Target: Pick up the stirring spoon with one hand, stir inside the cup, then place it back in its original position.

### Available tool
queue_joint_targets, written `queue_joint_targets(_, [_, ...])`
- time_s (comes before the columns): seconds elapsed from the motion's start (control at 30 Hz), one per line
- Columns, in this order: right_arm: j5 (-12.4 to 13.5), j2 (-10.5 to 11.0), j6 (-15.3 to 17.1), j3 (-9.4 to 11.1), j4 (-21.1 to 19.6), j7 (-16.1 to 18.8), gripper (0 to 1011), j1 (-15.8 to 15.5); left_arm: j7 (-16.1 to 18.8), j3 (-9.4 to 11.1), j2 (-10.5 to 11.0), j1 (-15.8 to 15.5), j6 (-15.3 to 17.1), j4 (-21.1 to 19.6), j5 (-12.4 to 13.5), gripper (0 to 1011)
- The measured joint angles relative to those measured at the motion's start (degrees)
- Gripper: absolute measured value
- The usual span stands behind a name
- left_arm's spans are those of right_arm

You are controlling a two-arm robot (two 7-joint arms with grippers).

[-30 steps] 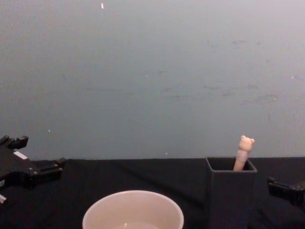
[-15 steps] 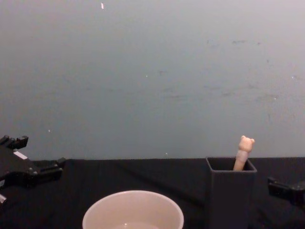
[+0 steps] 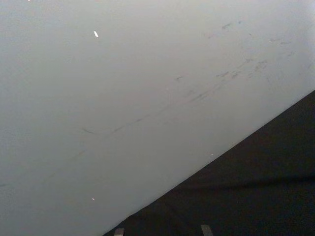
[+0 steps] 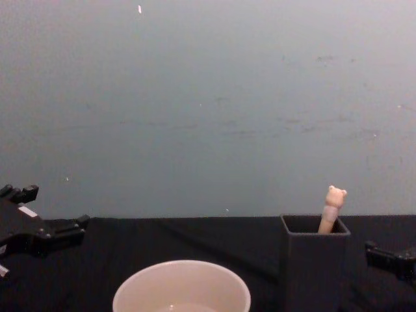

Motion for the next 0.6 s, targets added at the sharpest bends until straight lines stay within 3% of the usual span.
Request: queue_joint_targets(0.6, [0.0,0.0,0.0,0.0,0.0,0.0,1000,0.0,0.0,0.0,0.0,0.0,0.0,0.0,0.0,1001])
